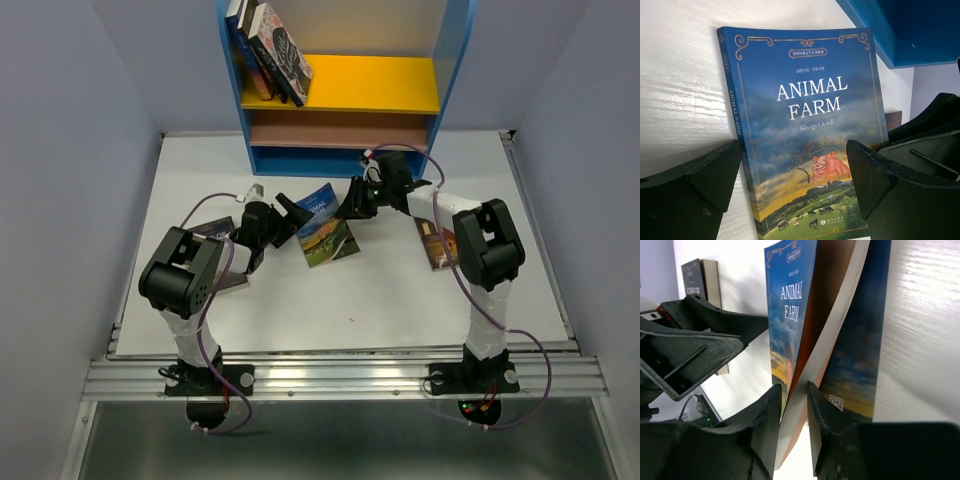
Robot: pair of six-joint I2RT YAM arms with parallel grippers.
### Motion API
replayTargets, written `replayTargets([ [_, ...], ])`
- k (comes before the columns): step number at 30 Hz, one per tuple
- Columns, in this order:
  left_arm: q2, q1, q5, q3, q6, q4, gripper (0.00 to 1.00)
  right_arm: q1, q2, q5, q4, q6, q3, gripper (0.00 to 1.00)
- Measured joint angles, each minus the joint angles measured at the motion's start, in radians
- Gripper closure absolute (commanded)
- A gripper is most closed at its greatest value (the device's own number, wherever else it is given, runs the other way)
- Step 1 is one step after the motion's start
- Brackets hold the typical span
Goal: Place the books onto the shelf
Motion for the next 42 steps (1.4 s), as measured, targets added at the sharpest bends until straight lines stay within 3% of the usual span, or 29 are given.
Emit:
replayTargets([
  [3, -0.003, 0.0, -0.006, 0.0, 0.001, -0.005, 0.03, -0.001, 0.009, 0.005, -0.02, 0.0, 0.007, 0.71],
  [5, -0.004, 0.0, -0.009, 0.0, 0.002, -0.007, 0.03, -0.002, 0.018, 0.009, -0.04, -0.001, 0.019, 0.84],
  [6, -0.004, 0.0, -0.012, 0.0, 0.002, -0.008, 0.03, -0.003, 0.024, 0.011, -0.047, -0.001, 0.024, 0.97],
  [7, -0.005, 0.0, -0.015, 0.0, 0.003, -0.009, 0.03, -0.003, 0.028, 0.013, -0.053, -0.004, 0.025, 0.99],
  [17, -0.043, -0.021, 0.008, -0.004, 0.018, -0.061, 0.01, 0.003, 0.026, 0.034, -0.05, -0.006, 0.012, 0.99],
  [22, -0.086, -0.023, 0.035, -0.038, 0.027, -0.074, 0.01, -0.01, -0.032, -0.051, 0.034, 0.042, -0.066, 0.99],
  [27, -0.126, -0.024, 0.077, -0.069, 0.026, -0.016, 0.01, -0.023, -0.092, -0.11, 0.079, 0.069, -0.079, 0.99],
  [32, -0.141, -0.031, 0.112, -0.078, 0.024, 0.067, 0.08, -0.042, -0.136, -0.193, 0.184, 0.133, -0.106, 0.99],
  [33, -0.145, -0.031, 0.118, -0.082, 0.022, 0.083, 0.11, -0.047, -0.14, -0.209, 0.208, 0.145, -0.117, 0.99],
  [36, -0.147, -0.031, 0.132, -0.097, 0.009, 0.141, 0.33, -0.062, -0.143, -0.241, 0.247, 0.179, -0.14, 0.99],
  [37, -0.148, -0.031, 0.134, -0.104, 0.003, 0.155, 0.51, -0.065, -0.143, -0.248, 0.254, 0.185, -0.144, 0.99],
  [38, -0.148, -0.031, 0.137, -0.113, -0.003, 0.172, 0.62, -0.07, -0.143, -0.256, 0.257, 0.192, -0.148, 0.99],
  [39, -0.148, -0.029, 0.136, -0.117, -0.01, 0.179, 0.84, -0.074, -0.143, -0.26, 0.26, 0.195, -0.148, 0.99],
  [40, -0.148, -0.027, 0.141, -0.12, -0.018, 0.191, 0.98, -0.075, -0.143, -0.261, 0.261, 0.198, -0.149, 0.97],
  [42, -0.16, -0.027, 0.138, -0.12, -0.021, 0.201, 1.0, -0.077, -0.143, -0.259, 0.262, 0.201, -0.15, 0.88],
])
